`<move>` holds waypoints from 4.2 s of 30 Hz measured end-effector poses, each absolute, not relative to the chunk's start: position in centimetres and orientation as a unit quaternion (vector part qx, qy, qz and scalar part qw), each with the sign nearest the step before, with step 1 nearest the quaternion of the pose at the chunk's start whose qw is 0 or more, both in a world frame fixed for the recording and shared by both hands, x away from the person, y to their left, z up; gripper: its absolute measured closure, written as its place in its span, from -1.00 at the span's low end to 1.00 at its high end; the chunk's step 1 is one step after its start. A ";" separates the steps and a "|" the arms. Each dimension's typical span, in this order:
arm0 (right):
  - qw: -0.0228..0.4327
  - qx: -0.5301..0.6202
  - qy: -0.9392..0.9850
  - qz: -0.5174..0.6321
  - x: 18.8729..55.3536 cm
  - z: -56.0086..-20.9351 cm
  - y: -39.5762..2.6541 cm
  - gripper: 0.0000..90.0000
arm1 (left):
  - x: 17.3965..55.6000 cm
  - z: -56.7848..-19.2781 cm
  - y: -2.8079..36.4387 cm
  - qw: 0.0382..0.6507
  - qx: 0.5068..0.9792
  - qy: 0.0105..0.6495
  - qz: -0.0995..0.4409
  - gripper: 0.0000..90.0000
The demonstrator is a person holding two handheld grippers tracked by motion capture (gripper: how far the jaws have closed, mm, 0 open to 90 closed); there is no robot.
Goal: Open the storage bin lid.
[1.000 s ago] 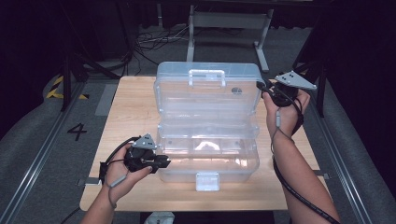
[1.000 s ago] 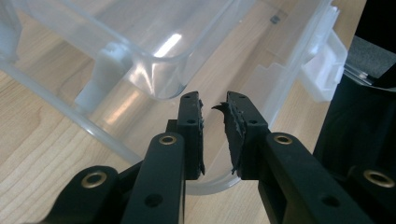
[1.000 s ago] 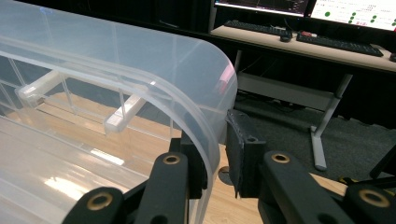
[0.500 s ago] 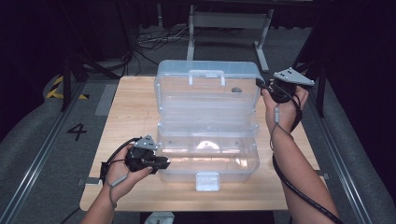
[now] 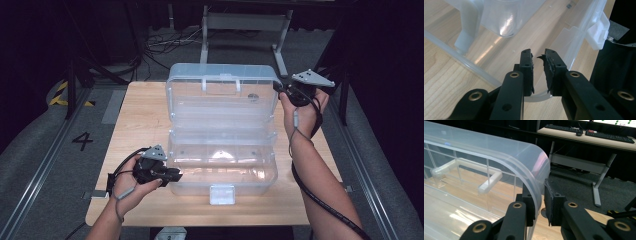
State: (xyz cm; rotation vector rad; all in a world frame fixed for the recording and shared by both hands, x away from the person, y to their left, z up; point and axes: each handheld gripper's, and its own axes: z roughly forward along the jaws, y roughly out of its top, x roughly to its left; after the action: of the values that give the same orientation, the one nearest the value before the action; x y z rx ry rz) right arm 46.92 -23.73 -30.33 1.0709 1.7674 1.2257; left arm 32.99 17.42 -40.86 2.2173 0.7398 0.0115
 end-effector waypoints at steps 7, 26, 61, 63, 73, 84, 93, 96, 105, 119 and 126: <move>0.359 0.418 0.684 0.478 47.5 -30.5 -23.7 0.78 | 33.1 -40.9 18.0 0.416 0.865 0.280 -0.013 0.67; 0.348 0.427 0.683 0.479 48.8 -30.6 -23.8 0.81 | 32.7 -41.4 17.3 0.415 0.872 0.255 -0.055 0.58; 0.330 0.448 0.682 0.475 52.0 -31.5 -23.7 0.85 | 32.1 -41.9 17.7 0.446 0.858 0.252 -0.038 0.68; 0.329 0.449 0.682 0.474 52.2 -31.6 -23.6 0.85 | 32.1 -41.9 17.7 0.447 0.857 0.253 -0.040 0.68; 0.324 0.457 0.687 0.463 53.7 -32.2 -23.5 0.87 | 32.1 -42.0 17.6 0.447 0.856 0.255 -0.041 0.66; 0.311 0.464 0.692 0.458 55.1 -33.0 -23.6 0.88 | 31.7 -42.2 17.6 0.458 0.849 0.264 -0.032 0.63; 0.296 0.469 0.695 0.457 56.2 -33.6 -23.7 0.88 | 31.6 -42.4 17.7 0.464 0.843 0.270 -0.028 0.62; 0.292 0.470 0.697 0.457 56.5 -33.8 -23.7 0.88 | 31.5 -42.3 17.6 0.464 0.843 0.272 -0.028 0.62; 0.279 0.472 0.704 0.451 57.5 -34.4 -23.7 0.87 | 31.3 -42.4 17.6 0.466 0.840 0.277 -0.021 0.60; 0.257 0.473 0.709 0.455 58.7 -35.5 -24.1 0.86 | 31.0 -42.3 17.4 0.463 0.840 0.284 -0.012 0.58; 0.245 0.477 0.712 0.454 59.3 -36.1 -24.3 0.85 | 31.0 -42.2 17.3 0.460 0.840 0.288 -0.009 0.57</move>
State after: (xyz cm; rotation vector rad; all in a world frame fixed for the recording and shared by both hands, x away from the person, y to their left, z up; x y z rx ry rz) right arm 59.25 -24.27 -36.08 1.3010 1.9423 1.2396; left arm 30.99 17.31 -42.24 2.0673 0.7081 -0.0227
